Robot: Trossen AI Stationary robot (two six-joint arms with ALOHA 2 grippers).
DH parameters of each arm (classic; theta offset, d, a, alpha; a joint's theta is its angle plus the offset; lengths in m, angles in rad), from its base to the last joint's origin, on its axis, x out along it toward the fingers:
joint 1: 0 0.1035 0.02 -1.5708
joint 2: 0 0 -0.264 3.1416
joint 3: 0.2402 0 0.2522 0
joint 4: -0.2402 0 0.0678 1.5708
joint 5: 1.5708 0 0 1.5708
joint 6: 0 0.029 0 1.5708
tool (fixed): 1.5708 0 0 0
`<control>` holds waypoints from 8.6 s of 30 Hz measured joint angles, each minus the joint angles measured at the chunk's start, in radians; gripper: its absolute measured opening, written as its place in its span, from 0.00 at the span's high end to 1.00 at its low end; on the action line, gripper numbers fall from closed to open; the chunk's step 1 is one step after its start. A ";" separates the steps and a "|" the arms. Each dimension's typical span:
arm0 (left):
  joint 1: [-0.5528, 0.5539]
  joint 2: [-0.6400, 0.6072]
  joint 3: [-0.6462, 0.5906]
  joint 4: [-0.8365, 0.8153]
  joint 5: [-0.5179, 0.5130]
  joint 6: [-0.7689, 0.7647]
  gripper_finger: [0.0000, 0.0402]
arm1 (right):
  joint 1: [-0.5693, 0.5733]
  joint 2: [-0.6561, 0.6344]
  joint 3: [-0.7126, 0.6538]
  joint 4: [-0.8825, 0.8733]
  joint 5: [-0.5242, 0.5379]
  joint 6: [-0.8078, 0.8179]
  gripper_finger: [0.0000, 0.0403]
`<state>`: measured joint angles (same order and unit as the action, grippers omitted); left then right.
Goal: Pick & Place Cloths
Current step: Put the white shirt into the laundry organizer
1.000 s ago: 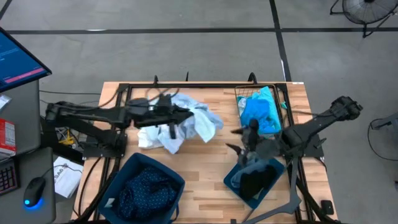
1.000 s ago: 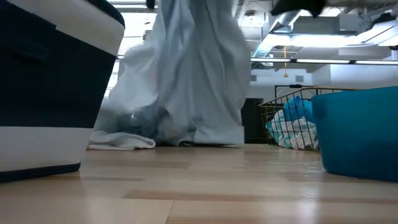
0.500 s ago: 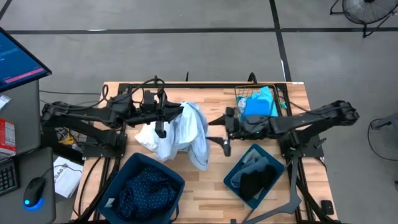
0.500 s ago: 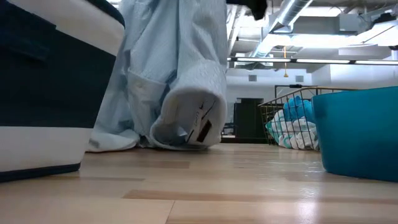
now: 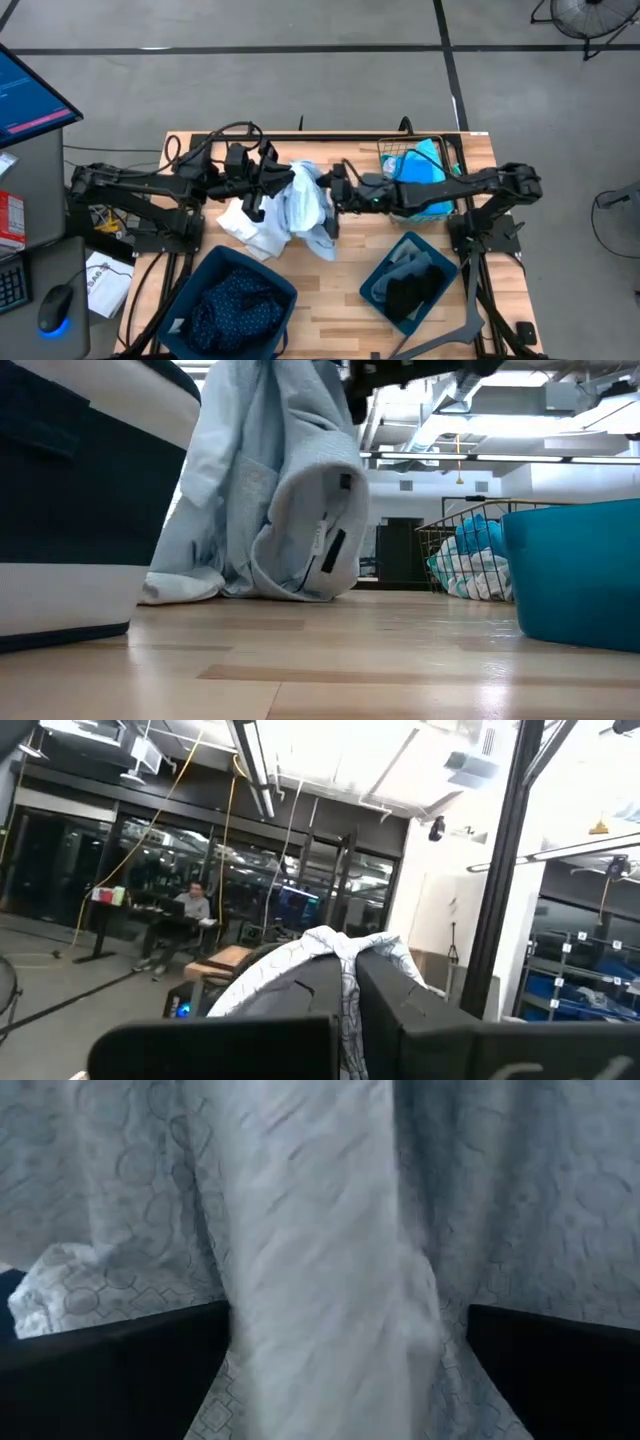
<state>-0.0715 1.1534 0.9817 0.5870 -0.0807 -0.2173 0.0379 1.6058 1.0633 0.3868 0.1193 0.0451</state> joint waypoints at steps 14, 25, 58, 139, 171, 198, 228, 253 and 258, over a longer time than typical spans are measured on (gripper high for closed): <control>-0.050 0.000 0.000 0.017 0.115 -0.078 1.00 | -0.076 0.156 0.357 -0.360 -0.126 -0.043 0.94; -0.121 0.000 0.002 -0.250 0.019 -0.076 1.00 | -0.203 -0.075 0.537 -0.633 -0.142 -0.062 0.99; -0.127 0.180 -0.001 -0.365 -0.407 0.106 0.37 | -0.025 -0.267 0.581 -0.756 -0.148 0.009 1.00; -0.091 0.168 0.060 -0.097 0.078 0.061 1.00 | 0.030 -0.129 0.581 -0.299 -0.440 0.271 0.98; -0.816 -0.196 0.059 -0.328 -0.710 0.021 1.00 | 0.135 0.345 1.025 -0.009 -0.651 0.409 0.99; -1.375 -0.051 0.058 -0.322 -1.403 -0.226 1.00 | 0.182 0.725 1.256 -0.521 -0.652 0.044 0.67; -1.396 0.071 0.058 -0.314 -1.451 -0.445 1.00 | 0.238 0.688 1.256 -0.905 -0.425 -0.369 0.15; -1.421 0.071 0.012 -0.301 -1.486 -0.542 1.00 | 0.217 0.540 1.292 -1.358 -0.457 -0.354 0.12; -1.420 0.071 -0.051 -0.299 -1.487 -0.627 1.00 | 0.217 0.462 1.291 -1.354 -0.458 -0.337 0.13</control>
<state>-1.4918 1.2240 0.9311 0.2882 -1.5675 -0.8442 0.2550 2.0678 2.3547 -0.9675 -0.3389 -0.2917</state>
